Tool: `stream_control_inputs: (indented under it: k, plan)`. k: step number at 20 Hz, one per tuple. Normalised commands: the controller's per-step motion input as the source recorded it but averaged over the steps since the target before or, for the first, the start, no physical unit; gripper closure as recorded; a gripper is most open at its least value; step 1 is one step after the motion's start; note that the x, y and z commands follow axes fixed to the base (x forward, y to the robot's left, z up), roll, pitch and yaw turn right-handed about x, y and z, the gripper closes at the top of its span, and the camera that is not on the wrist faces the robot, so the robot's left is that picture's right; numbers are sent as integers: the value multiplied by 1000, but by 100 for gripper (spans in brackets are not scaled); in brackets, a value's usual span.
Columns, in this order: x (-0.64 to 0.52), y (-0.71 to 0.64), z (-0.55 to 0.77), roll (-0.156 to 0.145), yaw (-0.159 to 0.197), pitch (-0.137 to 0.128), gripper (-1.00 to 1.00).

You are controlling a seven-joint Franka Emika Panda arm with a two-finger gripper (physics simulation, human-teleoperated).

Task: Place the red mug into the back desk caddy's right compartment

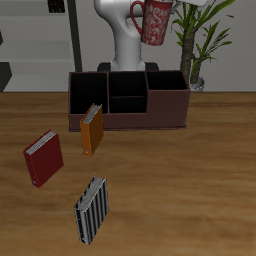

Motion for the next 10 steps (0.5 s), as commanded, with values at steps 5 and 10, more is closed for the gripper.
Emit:
stream_control_inputs:
  k: [5,10]
  plan:
    - [-92,202,-84,-4,-19,21,100]
    - [47,105,-141,-21,2,21,100]
